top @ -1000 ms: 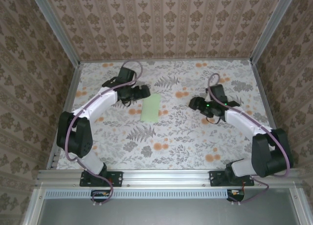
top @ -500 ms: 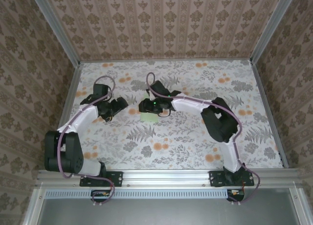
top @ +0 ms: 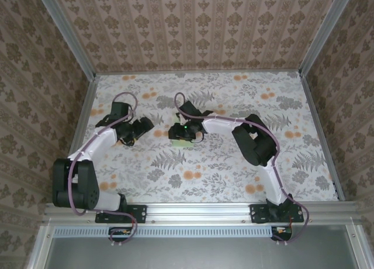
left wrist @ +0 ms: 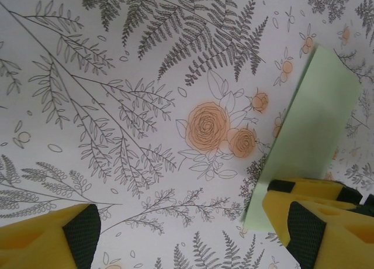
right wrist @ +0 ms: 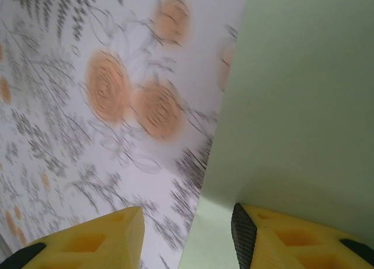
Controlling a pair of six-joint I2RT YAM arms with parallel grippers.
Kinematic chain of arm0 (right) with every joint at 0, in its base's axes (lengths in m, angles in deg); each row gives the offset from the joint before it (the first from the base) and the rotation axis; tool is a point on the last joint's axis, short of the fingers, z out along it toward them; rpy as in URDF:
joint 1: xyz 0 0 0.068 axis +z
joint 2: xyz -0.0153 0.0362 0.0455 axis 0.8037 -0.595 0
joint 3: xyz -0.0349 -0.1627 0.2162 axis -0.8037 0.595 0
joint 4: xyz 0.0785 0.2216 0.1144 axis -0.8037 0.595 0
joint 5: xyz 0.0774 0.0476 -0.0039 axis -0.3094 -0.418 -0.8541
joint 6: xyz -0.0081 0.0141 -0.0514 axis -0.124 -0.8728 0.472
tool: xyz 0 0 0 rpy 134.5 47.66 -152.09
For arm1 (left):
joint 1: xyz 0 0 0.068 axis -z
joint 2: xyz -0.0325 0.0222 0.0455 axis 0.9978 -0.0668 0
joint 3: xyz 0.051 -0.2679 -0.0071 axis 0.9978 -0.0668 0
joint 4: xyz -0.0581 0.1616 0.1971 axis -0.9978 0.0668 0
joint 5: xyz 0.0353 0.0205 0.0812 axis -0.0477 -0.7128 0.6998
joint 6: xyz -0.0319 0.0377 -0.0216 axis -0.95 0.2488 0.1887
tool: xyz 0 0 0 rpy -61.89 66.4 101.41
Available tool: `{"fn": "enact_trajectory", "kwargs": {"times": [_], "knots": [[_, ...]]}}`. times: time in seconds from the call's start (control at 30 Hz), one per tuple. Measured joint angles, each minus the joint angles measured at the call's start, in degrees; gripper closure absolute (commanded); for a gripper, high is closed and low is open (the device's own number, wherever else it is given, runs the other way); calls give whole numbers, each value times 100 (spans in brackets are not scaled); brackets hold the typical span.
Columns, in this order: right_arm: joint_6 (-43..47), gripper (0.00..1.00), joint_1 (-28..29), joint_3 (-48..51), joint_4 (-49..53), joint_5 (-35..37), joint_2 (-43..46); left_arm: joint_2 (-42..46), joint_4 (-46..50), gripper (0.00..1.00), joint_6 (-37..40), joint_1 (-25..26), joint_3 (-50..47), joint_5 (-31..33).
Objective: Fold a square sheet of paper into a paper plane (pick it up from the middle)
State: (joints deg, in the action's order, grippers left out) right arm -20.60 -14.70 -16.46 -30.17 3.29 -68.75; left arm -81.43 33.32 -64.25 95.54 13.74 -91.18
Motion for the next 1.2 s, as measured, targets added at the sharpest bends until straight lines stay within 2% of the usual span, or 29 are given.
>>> {"fn": "enact_trajectory", "kwargs": {"times": [0.17, 0.37, 0.6, 0.8, 0.93, 1.2], "knots": [[33, 53, -306, 1403, -85, 68, 977, -155, -162, 19, -4, 382, 2, -94], [4, 52, -612, 2514, -87, 74, 1873, -579, -599, 33, -142, 1180, 52, -264], [7, 51, -1248, 2859, -31, -188, 2929, -1473, -1091, 54, -334, 2271, 732, -546], [4, 54, -1963, 3532, 39, -131, 4059, -2330, -1541, 78, -498, 2752, 1388, -997], [2, 57, -2288, 4000, 173, -122, 4166, -2894, -1617, 86, -538, 2968, 1786, -1252], [-103, 60, -2302, 4363, 181, -337, 4122, -3268, -1534, 90, -555, 3080, 1895, -1333]]}}
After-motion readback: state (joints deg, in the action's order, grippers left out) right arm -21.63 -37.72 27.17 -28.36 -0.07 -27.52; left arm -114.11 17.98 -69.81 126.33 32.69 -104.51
